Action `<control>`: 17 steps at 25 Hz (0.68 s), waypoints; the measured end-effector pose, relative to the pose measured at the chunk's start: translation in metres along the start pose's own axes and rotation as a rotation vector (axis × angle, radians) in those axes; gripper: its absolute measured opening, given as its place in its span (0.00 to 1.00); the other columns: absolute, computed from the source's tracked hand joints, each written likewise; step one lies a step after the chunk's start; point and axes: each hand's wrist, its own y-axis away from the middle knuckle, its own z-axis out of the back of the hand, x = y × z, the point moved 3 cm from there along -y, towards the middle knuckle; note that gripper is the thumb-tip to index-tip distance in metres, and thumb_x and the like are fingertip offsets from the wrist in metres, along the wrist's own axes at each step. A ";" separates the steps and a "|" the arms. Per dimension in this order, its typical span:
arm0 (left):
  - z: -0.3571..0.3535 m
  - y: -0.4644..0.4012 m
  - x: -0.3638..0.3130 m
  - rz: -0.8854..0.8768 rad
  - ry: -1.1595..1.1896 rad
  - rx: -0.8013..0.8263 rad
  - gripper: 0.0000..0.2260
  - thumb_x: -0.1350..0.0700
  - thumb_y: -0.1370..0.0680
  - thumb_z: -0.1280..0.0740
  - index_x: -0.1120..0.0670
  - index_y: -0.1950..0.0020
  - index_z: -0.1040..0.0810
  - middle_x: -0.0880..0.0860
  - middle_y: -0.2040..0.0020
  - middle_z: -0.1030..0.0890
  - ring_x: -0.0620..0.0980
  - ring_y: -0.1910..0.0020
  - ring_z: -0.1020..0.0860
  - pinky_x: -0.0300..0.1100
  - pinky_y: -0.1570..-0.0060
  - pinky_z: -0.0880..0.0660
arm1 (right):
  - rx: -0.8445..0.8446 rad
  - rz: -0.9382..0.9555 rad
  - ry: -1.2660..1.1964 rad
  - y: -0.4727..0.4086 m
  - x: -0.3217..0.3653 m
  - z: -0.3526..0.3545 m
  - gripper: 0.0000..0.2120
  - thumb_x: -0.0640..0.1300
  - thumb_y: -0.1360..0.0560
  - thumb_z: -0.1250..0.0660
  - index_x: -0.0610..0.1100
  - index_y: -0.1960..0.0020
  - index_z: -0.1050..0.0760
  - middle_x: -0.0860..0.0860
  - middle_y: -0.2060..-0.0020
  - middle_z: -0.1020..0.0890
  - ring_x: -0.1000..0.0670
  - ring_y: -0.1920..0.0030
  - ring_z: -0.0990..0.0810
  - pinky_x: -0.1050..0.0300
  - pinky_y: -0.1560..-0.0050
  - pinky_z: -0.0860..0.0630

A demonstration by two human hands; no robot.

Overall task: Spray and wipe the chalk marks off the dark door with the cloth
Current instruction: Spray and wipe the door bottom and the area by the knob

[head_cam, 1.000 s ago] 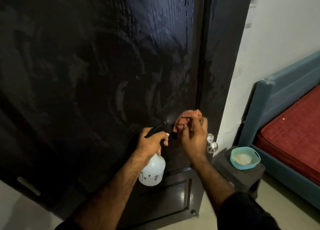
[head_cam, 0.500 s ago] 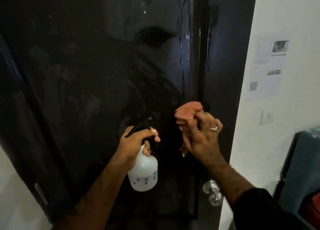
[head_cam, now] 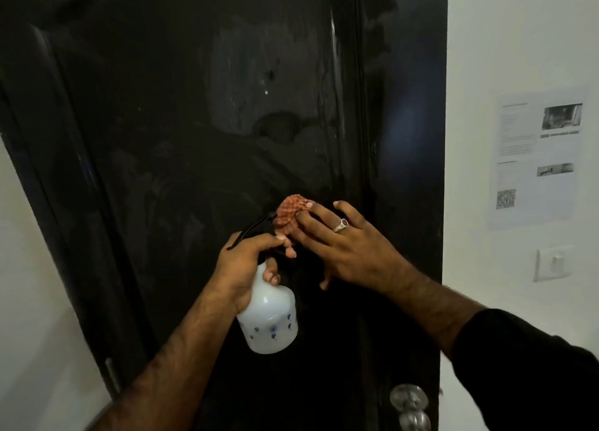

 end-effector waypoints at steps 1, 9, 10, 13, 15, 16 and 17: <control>-0.002 -0.002 -0.009 -0.015 -0.006 -0.003 0.06 0.61 0.23 0.30 0.64 0.55 0.17 0.68 0.56 0.18 0.52 0.77 0.34 0.42 0.72 0.31 | -0.033 -0.013 0.015 -0.002 -0.019 0.006 0.33 0.56 0.21 0.36 0.44 0.19 0.32 0.40 0.22 0.32 0.36 0.23 0.33 0.36 0.26 0.37; 0.001 -0.006 -0.061 -0.031 -0.048 0.000 0.08 0.59 0.22 0.30 0.63 0.56 0.18 0.65 0.58 0.17 0.50 0.77 0.34 0.41 0.73 0.32 | -0.025 0.174 0.108 -0.007 -0.032 0.011 0.26 0.50 0.18 0.39 0.44 0.22 0.29 0.38 0.23 0.30 0.36 0.27 0.29 0.34 0.30 0.32; 0.001 -0.008 -0.068 -0.031 -0.038 0.000 0.08 0.59 0.22 0.30 0.63 0.55 0.18 0.64 0.57 0.16 0.50 0.77 0.34 0.41 0.73 0.32 | -0.079 0.085 0.128 -0.026 -0.056 0.014 0.25 0.51 0.16 0.40 0.44 0.21 0.30 0.37 0.22 0.31 0.35 0.26 0.29 0.34 0.29 0.34; 0.004 -0.020 -0.088 -0.052 -0.010 -0.002 0.07 0.58 0.22 0.30 0.62 0.55 0.18 0.64 0.56 0.16 0.49 0.77 0.34 0.41 0.73 0.32 | -0.279 -0.615 -0.100 -0.084 -0.110 0.034 0.29 0.50 0.15 0.37 0.41 0.17 0.36 0.36 0.17 0.39 0.34 0.19 0.39 0.31 0.23 0.39; 0.007 -0.027 -0.100 -0.065 0.012 0.001 0.06 0.58 0.23 0.30 0.61 0.54 0.18 0.64 0.56 0.17 0.49 0.78 0.34 0.40 0.73 0.33 | -0.147 -0.295 0.039 -0.097 -0.086 0.016 0.33 0.51 0.15 0.37 0.37 0.15 0.41 0.35 0.15 0.46 0.32 0.15 0.48 0.31 0.19 0.44; 0.008 -0.030 -0.105 -0.070 0.016 0.004 0.06 0.58 0.23 0.30 0.62 0.54 0.18 0.64 0.56 0.17 0.49 0.78 0.34 0.40 0.72 0.33 | -0.006 0.050 0.116 -0.087 -0.067 0.008 0.37 0.53 0.15 0.37 0.37 0.15 0.45 0.36 0.15 0.51 0.33 0.15 0.53 0.32 0.18 0.47; 0.010 -0.032 -0.109 -0.079 0.014 0.009 0.07 0.58 0.23 0.30 0.62 0.54 0.18 0.64 0.56 0.17 0.49 0.77 0.34 0.40 0.72 0.33 | 0.083 0.256 0.185 -0.081 -0.067 0.011 0.40 0.55 0.17 0.37 0.37 0.14 0.48 0.36 0.14 0.54 0.33 0.15 0.56 0.33 0.17 0.50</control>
